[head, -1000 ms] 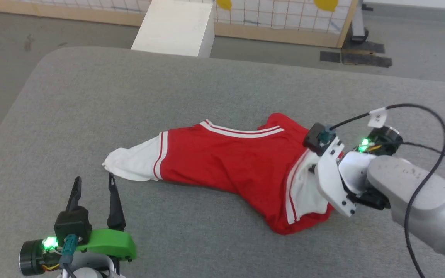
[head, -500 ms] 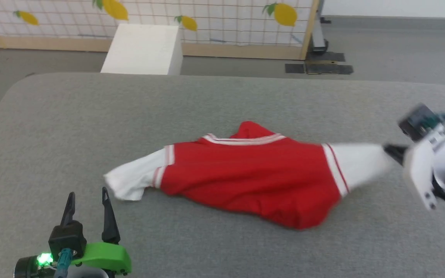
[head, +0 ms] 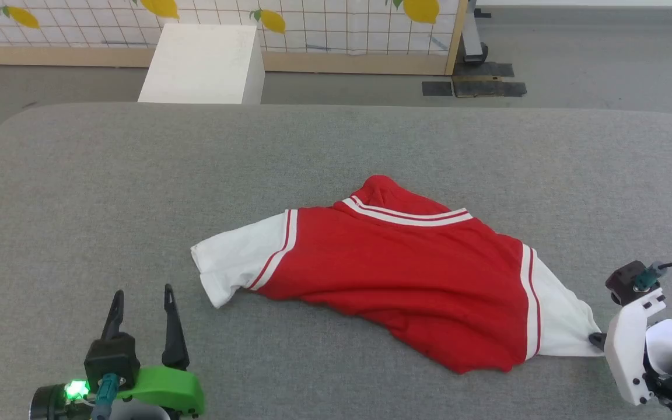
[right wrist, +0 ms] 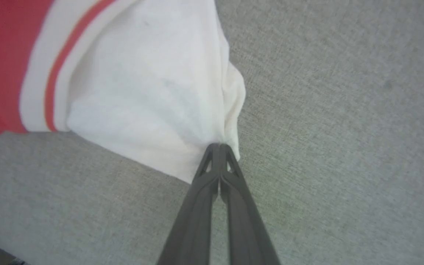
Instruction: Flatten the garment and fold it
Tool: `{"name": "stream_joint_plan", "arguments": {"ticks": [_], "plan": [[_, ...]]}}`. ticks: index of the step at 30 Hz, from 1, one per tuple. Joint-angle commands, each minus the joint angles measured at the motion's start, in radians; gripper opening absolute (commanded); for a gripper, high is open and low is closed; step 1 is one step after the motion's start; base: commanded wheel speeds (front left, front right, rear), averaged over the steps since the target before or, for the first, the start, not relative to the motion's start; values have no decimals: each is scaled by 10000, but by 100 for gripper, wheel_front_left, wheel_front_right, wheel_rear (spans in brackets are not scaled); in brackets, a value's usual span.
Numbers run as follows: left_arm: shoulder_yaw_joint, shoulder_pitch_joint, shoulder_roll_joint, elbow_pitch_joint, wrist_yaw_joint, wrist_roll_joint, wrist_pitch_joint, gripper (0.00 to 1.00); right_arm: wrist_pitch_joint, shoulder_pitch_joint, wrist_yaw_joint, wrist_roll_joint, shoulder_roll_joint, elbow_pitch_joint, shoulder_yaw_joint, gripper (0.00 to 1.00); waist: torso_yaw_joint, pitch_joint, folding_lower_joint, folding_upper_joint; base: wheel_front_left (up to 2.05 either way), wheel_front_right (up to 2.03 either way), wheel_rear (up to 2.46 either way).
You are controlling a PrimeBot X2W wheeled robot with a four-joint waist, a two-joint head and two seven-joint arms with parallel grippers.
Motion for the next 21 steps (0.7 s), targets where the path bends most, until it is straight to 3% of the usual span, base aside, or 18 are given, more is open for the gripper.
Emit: {"name": "stream_joint_plan", "arguments": {"ticks": [1,2,3,7,12,13,17,21], "plan": [[53,-84,-4,51,-42,59,-34,100,-170,326,-13,40,271,138,26,0,-41,-77,0,0,0,0,0],[80,-51,3,86,-44,65,-34,100,-416,331,-13,3,344,231,-88,38,-73,-134,0,0,0,0,0],[107,-34,14,124,-47,64,-34,100,-653,318,-13,-60,391,296,-202,100,-104,-192,0,0,0,0,0],[214,-100,156,302,-133,57,-34,100,-2066,335,-13,-537,459,333,-953,100,-238,-449,0,0,0,0,0],[367,-1062,830,735,-691,-67,-34,100,-3529,539,-13,-1048,416,-186,-2358,100,-376,-497,0,0,0,0,0],[261,-1987,1319,1396,-1131,-80,289,100,-4272,813,-13,-1591,579,-505,-3434,100,-467,-459,0,0,0,0,0],[-68,-3287,1832,2160,-1846,-385,1722,100,-5155,1301,-13,-2646,1179,-826,-4938,100,-591,-366,0,0,0,0,0],[-712,-4315,2371,2797,-2173,-842,3604,100,-5735,1847,-13,-3951,2086,-1332,-6577,100,-749,-223,0,0,0,0,0]]}}
